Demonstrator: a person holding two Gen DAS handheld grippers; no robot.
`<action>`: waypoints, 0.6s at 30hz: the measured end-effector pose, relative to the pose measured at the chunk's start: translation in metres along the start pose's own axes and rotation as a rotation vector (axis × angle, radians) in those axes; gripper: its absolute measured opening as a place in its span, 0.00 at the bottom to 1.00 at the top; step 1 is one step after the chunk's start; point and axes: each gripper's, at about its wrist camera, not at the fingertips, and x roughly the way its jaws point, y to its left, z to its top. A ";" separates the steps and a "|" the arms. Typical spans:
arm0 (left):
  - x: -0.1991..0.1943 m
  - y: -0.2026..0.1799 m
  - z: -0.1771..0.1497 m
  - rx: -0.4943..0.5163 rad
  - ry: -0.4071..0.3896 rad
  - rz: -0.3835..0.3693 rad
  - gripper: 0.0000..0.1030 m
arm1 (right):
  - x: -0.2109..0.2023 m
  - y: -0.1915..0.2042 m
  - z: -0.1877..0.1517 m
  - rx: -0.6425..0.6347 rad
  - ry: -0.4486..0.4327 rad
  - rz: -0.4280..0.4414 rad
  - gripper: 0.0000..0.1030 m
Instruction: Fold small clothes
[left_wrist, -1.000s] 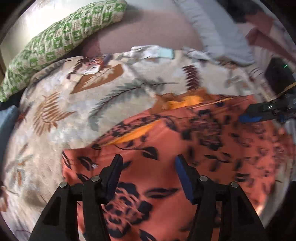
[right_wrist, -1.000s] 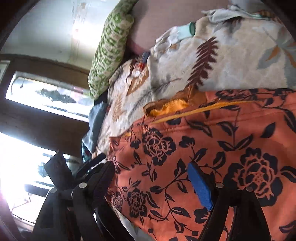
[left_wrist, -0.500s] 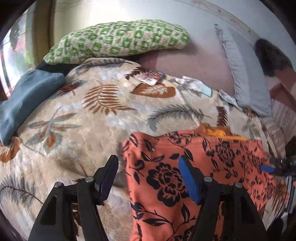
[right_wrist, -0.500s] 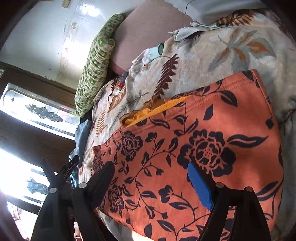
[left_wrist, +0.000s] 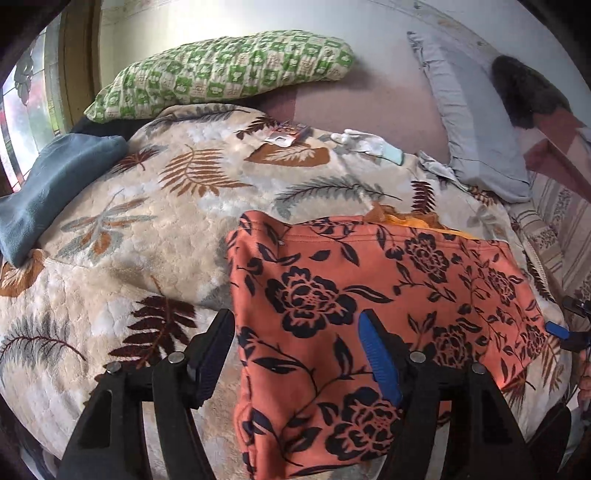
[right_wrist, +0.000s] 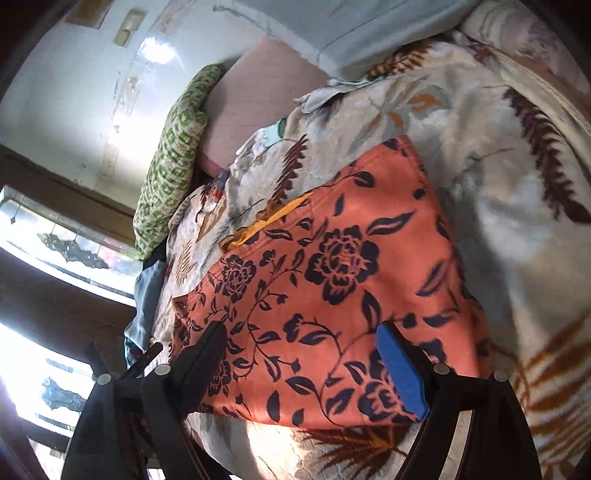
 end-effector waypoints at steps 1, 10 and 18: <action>0.004 -0.010 -0.006 0.041 0.002 -0.002 0.74 | -0.010 -0.013 -0.006 0.053 -0.023 0.002 0.83; 0.043 -0.003 -0.027 -0.023 0.156 0.146 0.94 | -0.047 -0.063 -0.044 0.261 -0.057 0.023 0.83; 0.022 -0.007 -0.029 -0.036 0.126 0.142 0.94 | 0.005 -0.052 -0.019 0.212 0.030 0.105 0.81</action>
